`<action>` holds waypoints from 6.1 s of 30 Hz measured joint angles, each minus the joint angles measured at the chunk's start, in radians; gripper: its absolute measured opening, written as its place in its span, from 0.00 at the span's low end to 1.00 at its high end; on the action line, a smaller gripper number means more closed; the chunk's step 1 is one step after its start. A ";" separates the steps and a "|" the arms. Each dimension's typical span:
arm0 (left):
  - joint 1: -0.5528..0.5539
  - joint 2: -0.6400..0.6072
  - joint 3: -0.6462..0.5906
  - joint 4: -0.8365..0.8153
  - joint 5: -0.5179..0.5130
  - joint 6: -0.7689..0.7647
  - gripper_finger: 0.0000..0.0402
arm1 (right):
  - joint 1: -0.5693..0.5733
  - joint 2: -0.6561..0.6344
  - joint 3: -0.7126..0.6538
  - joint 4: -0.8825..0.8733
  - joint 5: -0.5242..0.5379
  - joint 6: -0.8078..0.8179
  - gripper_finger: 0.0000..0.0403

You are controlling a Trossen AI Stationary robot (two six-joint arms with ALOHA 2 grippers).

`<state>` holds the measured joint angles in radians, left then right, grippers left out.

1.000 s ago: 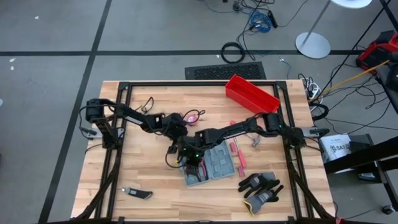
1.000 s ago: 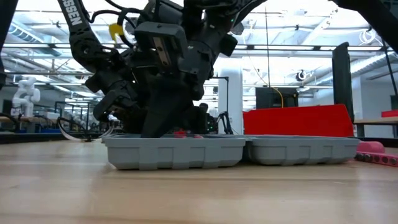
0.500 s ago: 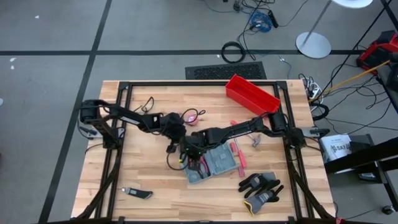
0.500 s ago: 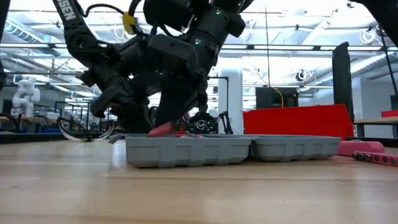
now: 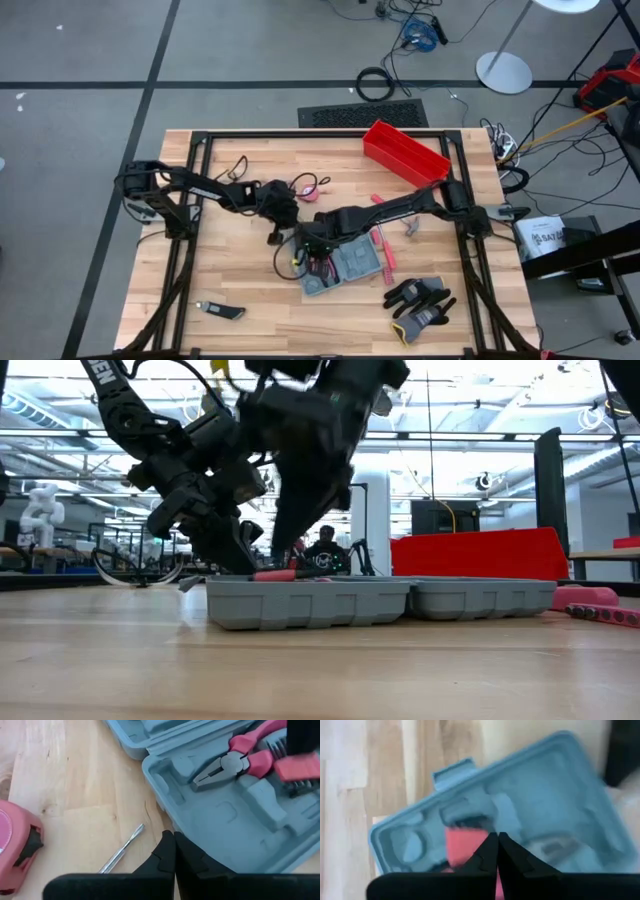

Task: Prefit tool cases
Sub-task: Adjust the hex key on the toolbox

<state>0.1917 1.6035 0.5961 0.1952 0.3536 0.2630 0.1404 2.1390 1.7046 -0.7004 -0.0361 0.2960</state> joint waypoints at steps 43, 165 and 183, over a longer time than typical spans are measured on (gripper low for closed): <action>-0.003 -0.002 -0.017 0.017 -0.071 -0.022 0.00 | 0.067 0.101 0.005 0.168 -0.296 0.154 0.00; 0.010 0.125 0.357 -0.046 -0.299 0.050 0.00 | 0.132 -0.806 -1.044 0.439 0.547 0.573 0.19; -0.004 0.235 0.376 -0.107 -0.231 0.064 0.00 | 0.285 -0.791 -1.044 0.532 0.339 0.895 0.19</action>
<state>0.1875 1.8389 0.9722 0.0881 0.1228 0.3275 0.4256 1.3479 0.6601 -0.1679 0.3032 1.1909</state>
